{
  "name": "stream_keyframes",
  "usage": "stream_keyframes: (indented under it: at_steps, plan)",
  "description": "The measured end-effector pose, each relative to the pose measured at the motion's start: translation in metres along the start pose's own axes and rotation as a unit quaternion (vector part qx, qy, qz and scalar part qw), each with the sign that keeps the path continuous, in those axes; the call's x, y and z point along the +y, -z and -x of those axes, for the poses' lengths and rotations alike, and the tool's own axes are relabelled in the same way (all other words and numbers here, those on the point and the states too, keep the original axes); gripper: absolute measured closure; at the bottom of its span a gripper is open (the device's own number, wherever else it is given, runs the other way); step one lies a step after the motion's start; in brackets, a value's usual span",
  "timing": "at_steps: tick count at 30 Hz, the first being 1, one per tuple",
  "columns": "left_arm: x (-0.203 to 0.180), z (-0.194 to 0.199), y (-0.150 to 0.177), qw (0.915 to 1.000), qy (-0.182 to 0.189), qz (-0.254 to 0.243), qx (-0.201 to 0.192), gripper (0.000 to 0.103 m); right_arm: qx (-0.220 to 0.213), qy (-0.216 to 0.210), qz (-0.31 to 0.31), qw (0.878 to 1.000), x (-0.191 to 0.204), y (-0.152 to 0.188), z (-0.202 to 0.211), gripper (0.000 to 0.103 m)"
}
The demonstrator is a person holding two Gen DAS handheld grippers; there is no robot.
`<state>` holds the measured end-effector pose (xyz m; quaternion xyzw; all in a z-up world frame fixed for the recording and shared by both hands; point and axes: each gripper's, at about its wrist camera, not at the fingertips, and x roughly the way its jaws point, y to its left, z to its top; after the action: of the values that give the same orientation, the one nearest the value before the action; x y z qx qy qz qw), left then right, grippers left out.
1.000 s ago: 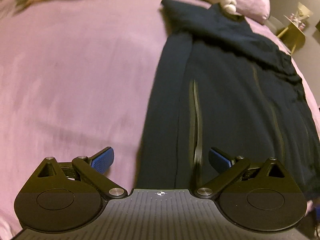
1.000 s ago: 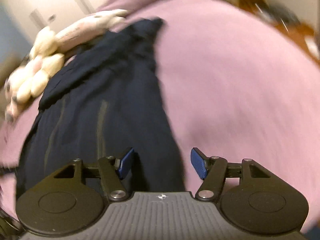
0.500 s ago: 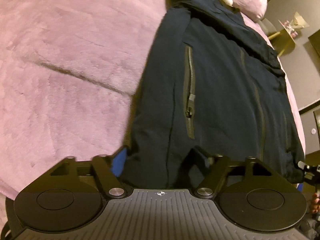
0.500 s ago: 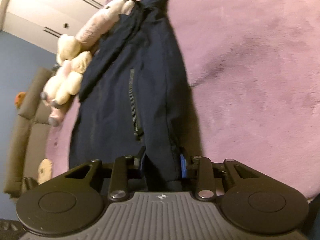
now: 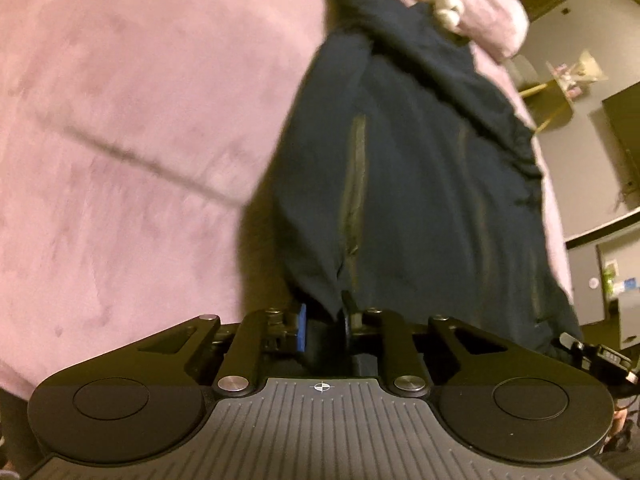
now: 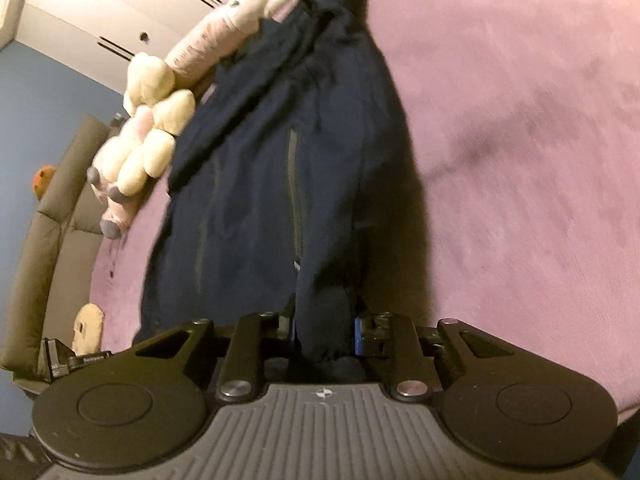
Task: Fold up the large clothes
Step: 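Grasp the jacket hem with both grippers and fold it toward the collar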
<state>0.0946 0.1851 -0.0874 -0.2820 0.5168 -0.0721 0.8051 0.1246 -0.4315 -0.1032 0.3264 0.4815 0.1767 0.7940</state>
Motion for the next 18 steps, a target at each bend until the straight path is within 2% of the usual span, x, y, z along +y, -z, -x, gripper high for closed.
stream_keyframes:
  at_steps: [4,9,13,18]
  plan:
    - [-0.022,0.015,-0.033,0.9980,0.041,0.015,-0.046,0.086,-0.041,-0.033,0.003,0.999,0.018,-0.026,0.008,0.082]
    - [-0.048,0.007,-0.106,0.9908,0.082,0.044,-0.098,0.087,-0.098,-0.054,-0.001,0.994,0.045,-0.090,-0.004,0.082]
    - [-0.058,-0.021,-0.169,0.9843,0.070,0.080,-0.141,0.087,-0.144,-0.033,-0.014,0.989,0.061,-0.143,-0.032,0.082]
    - [-0.053,-0.085,-0.236,0.9801,0.006,0.130,-0.149,0.087,-0.169,0.007,-0.090,0.981,0.043,-0.211,-0.085,0.081]
